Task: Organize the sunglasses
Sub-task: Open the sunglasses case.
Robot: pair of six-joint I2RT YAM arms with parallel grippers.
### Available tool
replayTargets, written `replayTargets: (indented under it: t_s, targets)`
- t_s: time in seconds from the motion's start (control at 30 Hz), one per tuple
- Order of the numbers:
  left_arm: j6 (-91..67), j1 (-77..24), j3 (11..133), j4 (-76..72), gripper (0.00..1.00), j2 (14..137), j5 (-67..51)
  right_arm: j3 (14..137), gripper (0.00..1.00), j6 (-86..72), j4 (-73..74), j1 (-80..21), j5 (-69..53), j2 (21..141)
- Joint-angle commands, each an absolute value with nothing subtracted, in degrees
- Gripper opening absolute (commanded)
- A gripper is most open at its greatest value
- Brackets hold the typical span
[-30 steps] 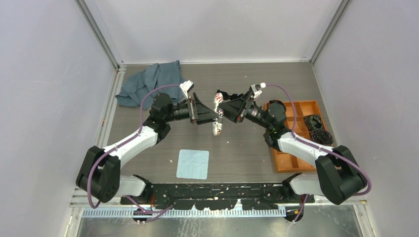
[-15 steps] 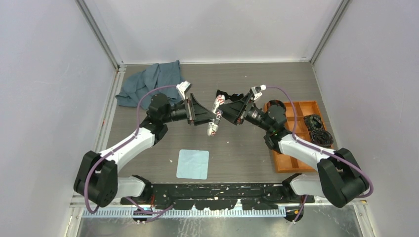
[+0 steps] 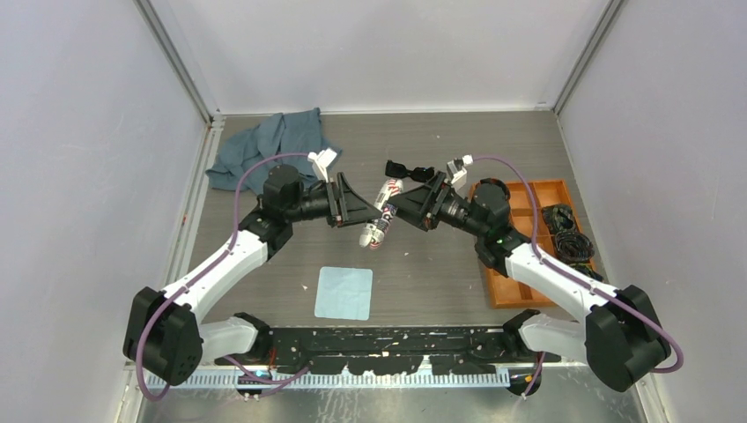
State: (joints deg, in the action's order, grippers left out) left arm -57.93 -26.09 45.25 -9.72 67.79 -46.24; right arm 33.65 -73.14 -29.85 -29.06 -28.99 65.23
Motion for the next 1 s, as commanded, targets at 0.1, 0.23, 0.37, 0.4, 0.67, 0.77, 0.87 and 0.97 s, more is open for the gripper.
replayTargets:
  t_s: [0.1, 0.23, 0.37, 0.4, 0.67, 0.77, 0.87, 0.97]
  targets:
    - [-55.2, -25.1, 47.1, -6.9, 0.01, 66.5, -45.4, 37.2, 0.00, -69.0, -22.1, -28.6, -22.8, 65.2]
    - [-53.0, -25.4, 48.0, -3.6, 0.01, 66.3, -44.2, 38.0, 0.01, -68.5, -19.6, -29.0, -21.5, 65.5]
    - [-50.8, -25.6, 49.2, -0.2, 0.01, 66.3, -43.1, 39.2, 0.00, -67.5, -16.0, -29.2, -20.3, 65.5]
    - [-49.8, -25.6, 49.7, 1.8, 0.01, 66.4, -42.7, 39.6, 0.01, -67.1, -14.5, -29.3, -19.8, 65.6]
    - [-43.2, -28.0, 54.2, 12.4, 0.00, 67.4, -37.5, 44.1, 0.01, -63.7, -1.5, -30.1, -15.2, 66.7]
    - [-41.7, -29.1, 54.8, 14.5, 0.01, 68.2, -35.7, 44.7, 0.01, -63.5, -0.4, -30.6, -14.0, 67.6]
    - [-40.8, -29.8, 55.2, 15.7, 0.01, 69.0, -34.9, 45.5, 0.01, -63.2, 2.3, -31.1, -13.3, 68.4]
    - [-39.1, -30.5, 55.8, 18.5, 0.01, 68.8, -32.9, 46.1, 0.00, -62.6, 4.2, -31.7, -12.4, 68.9]
